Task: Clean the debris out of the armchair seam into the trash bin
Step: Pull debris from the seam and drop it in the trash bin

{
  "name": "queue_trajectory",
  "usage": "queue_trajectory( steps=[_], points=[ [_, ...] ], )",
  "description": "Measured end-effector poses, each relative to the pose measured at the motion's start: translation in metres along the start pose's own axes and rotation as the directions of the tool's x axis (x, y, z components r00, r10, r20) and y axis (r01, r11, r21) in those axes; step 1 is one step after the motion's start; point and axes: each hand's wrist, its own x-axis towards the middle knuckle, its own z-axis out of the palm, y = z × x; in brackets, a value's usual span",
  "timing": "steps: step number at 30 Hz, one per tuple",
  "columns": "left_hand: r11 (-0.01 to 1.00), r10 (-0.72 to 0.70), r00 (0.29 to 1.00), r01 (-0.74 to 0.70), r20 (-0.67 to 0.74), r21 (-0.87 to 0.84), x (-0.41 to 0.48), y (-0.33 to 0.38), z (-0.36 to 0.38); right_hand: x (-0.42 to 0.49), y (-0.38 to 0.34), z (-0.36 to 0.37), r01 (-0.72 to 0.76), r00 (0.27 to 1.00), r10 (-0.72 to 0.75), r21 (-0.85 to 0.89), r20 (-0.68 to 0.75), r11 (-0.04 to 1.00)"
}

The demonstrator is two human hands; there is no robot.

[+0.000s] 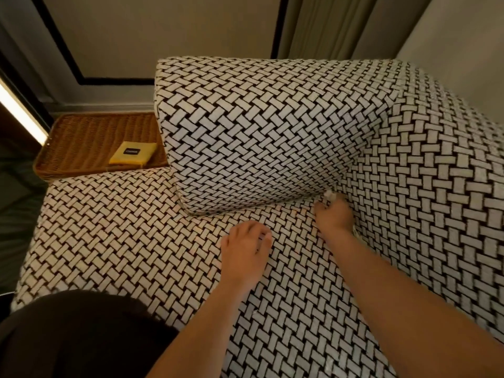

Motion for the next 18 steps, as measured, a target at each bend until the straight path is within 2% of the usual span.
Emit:
queue_trajectory(
  steps=[3, 6, 9, 12, 18],
  points=[
    [0.999, 0.012, 1.0, -0.011, -0.023, 0.044, 0.009, -0.001, 0.002, 0.023, -0.004, 0.0, -0.141, 0.983, 0.134, 0.049, 0.126, 0.989],
    [0.996, 0.031, 0.999, -0.03, -0.018, 0.081, 0.017, -0.001, 0.002, 0.031, -0.009, -0.003, -0.234, 0.95, 0.223, 0.026, 0.217, 0.972],
    [0.996, 0.023, 1.0, -0.022, -0.009, 0.083, 0.022, -0.001, 0.001, 0.04, -0.016, -0.005, -0.263, 0.91, 0.274, -0.079, 0.311, 0.962],
    [0.996, 0.027, 0.999, -0.025, -0.021, 0.082, 0.023, -0.002, 0.002, 0.046, -0.022, -0.006, -0.317, 0.865, 0.329, -0.095, 0.379, 0.944],
    [0.997, 0.029, 0.999, -0.028, -0.022, 0.067, 0.024, -0.002, 0.001, 0.051, -0.03, -0.006, -0.362, 0.805, 0.411, -0.195, 0.428, 0.912]
  ],
)
